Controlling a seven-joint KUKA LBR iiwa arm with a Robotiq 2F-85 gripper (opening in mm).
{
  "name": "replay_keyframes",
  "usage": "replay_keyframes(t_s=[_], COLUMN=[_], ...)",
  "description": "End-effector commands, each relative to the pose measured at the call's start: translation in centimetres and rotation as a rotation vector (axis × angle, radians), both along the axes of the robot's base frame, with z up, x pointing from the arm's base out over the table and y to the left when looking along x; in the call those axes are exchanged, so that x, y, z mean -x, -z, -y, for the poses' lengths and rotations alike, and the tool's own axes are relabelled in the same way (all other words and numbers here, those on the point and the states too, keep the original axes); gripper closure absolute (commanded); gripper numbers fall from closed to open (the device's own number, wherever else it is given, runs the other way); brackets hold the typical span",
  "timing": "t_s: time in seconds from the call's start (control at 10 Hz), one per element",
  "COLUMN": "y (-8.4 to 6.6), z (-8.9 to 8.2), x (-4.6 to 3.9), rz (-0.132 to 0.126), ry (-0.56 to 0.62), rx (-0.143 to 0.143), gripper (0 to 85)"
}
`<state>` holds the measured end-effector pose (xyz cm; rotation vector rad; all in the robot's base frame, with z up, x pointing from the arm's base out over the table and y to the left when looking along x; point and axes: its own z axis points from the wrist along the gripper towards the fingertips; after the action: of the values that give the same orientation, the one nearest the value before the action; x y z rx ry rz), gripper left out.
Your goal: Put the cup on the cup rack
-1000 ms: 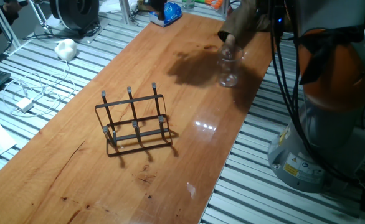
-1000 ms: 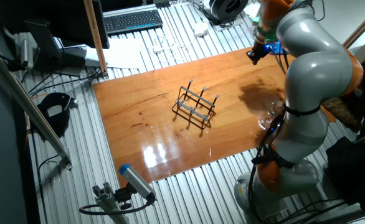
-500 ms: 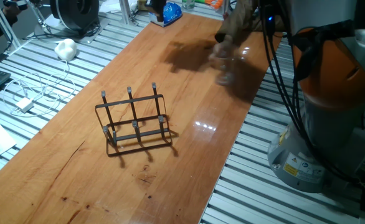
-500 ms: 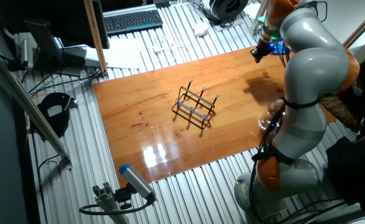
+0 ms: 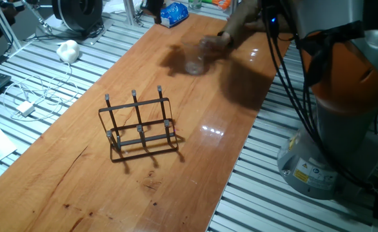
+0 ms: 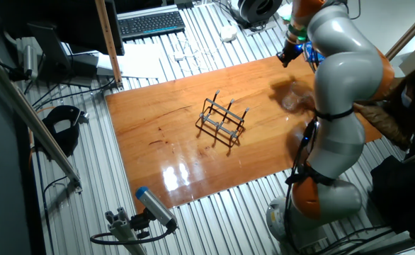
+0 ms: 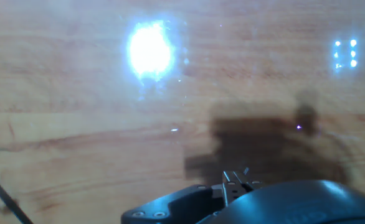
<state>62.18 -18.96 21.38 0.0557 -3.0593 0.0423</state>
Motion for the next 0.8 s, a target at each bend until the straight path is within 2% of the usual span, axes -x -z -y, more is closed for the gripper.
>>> replay_keyframes(t_s=[0.0,0.2,0.4,0.5,0.7], y=[0.1,0.2,0.3,0.5,1.3], z=[-0.5,-1.9,-3.4,-4.4,-6.3], x=[-0.26,-0.69,-0.63,-0.46,0.51], rz=[-0.004,-0.011,-0.012,-0.012,-0.005], ry=[0.006,0.025,0.048,0.056,0.074], rx=[0.001,0.002,0.006,0.014,0.025], gripper=[85.0,85.0,85.0,85.0,85.0])
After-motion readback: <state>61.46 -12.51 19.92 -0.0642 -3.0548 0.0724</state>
